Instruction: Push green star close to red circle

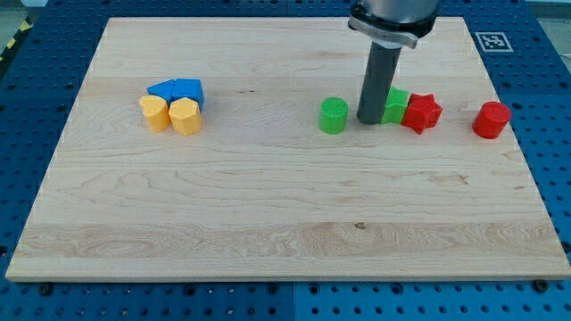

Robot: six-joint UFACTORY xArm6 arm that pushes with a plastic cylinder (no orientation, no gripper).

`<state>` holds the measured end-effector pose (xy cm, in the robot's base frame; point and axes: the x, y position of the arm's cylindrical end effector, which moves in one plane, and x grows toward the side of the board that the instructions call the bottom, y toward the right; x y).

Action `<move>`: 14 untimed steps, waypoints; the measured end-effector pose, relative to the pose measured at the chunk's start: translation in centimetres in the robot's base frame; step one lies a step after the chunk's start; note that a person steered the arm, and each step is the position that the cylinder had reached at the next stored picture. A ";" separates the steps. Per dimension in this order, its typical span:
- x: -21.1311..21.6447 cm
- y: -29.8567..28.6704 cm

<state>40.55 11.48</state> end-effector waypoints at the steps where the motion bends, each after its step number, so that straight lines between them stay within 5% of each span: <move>1: -3.0 2.6; 4: -4.3 3.5; 6: -4.2 10.9; 10: -8.7 10.6; 13: -3.0 15.9; 14: -4.2 13.9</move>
